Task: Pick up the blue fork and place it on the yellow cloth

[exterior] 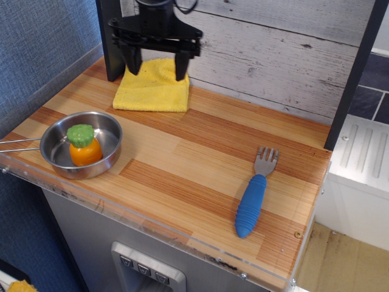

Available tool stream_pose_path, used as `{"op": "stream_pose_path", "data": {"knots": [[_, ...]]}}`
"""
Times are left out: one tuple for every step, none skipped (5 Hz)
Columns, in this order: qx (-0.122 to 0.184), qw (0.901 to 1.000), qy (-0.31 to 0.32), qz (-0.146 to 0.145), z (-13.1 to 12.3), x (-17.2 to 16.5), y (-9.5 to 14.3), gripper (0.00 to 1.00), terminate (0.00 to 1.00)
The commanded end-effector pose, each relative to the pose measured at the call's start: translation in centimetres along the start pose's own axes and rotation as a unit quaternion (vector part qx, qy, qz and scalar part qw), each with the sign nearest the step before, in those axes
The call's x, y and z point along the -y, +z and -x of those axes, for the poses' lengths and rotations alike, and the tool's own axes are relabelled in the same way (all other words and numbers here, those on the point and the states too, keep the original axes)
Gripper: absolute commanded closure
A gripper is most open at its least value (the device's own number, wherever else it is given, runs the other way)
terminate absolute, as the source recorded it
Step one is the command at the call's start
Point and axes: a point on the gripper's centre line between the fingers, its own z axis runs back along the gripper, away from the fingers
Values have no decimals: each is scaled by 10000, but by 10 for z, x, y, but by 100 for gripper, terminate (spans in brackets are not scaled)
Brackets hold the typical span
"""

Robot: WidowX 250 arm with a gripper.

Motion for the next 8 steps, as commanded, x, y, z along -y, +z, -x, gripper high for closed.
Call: {"op": "stream_pose_path", "data": {"knots": [[251,9986,-345,320,26,41,15,0,0],[171,9966,-699,399,41,68,12,0,0],[219,9940,-989,410,54,89,5,0,0],[151,9920,-1128,551,66,99,-2,0,0],[63,9903,-1235,641,80,111,-10,0,0],[-12,9885,-1319,746,91,122,-17,0,0],[12,9873,-1382,782,95,130,-22,0,0],[-41,9856,-1473,834,97,137,-25,0,0]]}}
